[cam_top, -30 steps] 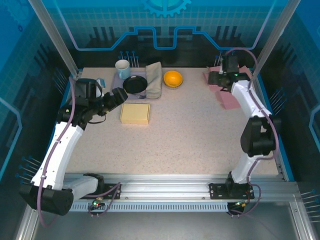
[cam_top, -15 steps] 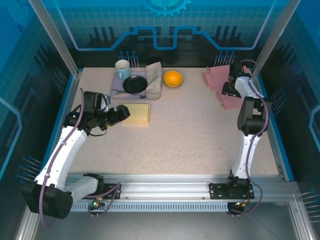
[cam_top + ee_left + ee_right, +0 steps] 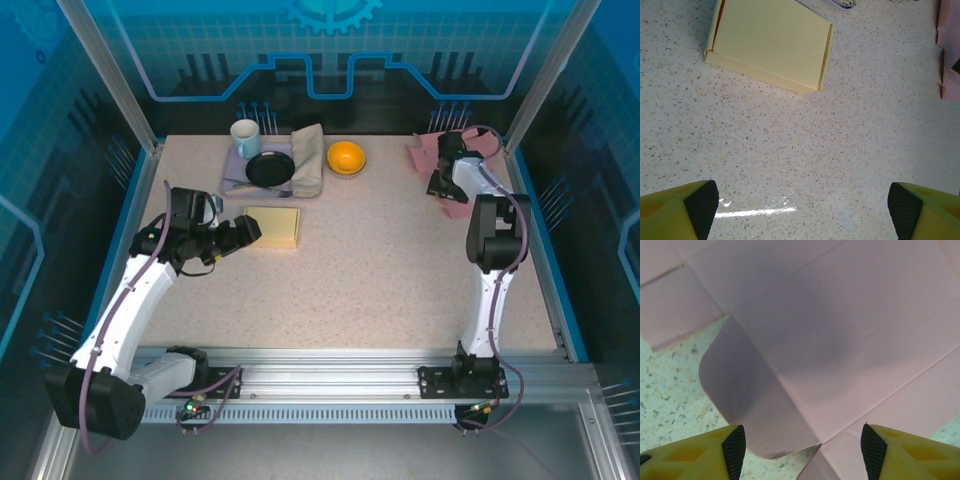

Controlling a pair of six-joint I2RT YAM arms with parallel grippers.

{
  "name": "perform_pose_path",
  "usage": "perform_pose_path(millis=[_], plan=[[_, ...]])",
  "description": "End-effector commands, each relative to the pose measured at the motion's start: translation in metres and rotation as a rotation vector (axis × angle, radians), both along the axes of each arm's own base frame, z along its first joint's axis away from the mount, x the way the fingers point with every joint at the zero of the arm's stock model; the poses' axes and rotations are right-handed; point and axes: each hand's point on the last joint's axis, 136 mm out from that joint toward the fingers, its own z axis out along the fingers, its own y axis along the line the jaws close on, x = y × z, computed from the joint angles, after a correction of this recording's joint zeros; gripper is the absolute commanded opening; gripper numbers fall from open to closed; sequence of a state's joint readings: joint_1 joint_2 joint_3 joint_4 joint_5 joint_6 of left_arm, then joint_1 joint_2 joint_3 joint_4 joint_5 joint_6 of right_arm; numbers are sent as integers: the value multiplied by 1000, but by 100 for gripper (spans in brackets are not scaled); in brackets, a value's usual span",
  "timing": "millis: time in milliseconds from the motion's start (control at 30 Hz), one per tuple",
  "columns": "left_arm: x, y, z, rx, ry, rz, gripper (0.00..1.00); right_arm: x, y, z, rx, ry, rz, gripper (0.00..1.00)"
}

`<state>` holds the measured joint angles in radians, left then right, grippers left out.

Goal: Fold the paper box

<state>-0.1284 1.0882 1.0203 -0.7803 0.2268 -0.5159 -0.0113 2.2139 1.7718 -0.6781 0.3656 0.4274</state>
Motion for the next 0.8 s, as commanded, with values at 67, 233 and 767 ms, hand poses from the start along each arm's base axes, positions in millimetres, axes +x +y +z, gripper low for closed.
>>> perform_pose_path(millis=[67,233,767], plan=[[-3,-7,6,-22,-30,-47,91,22,25,24,1,-119,105,65],[-4,-7,9,-23,-40,-47,92,29,42,15,-133,-26,279,64],[-5,-11,7,-45,-31,-56,92,2,-1,-21,-565,311,323,52]])
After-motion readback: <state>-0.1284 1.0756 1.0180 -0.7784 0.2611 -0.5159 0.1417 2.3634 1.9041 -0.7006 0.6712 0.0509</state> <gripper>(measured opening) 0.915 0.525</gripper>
